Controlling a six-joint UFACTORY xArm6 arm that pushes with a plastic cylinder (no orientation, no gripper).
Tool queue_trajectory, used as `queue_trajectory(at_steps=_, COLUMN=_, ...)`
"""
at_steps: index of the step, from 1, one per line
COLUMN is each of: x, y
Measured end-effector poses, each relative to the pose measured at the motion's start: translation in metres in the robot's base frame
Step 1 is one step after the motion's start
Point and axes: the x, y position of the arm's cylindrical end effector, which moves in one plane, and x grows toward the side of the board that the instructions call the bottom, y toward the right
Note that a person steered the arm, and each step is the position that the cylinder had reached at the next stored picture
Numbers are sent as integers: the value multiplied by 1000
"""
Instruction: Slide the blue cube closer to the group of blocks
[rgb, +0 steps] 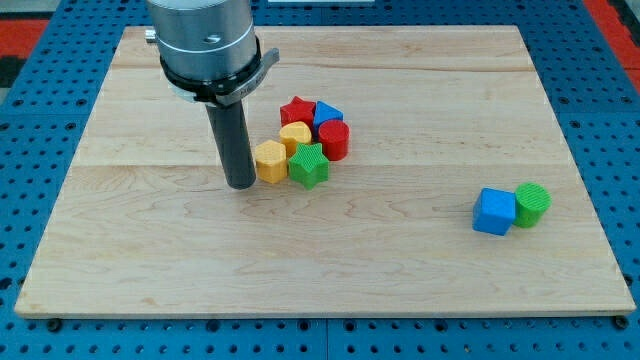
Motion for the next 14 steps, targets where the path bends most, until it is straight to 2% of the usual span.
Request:
queue_trajectory(at_steps=2, x=-6, y=17)
queue_trajectory(at_steps=3, x=-10, y=8)
queue_trajectory(at_steps=4, x=19, y=-19)
queue_trajectory(at_steps=6, x=115, y=148)
queue_trajectory(at_steps=8, x=115, y=397)
queue_trajectory(at_steps=9, x=112, y=436)
queue_trajectory(at_steps=10, x=108, y=427)
queue_trajectory(at_steps=12, x=45, y=404)
queue_trajectory(at_steps=14, x=45, y=299)
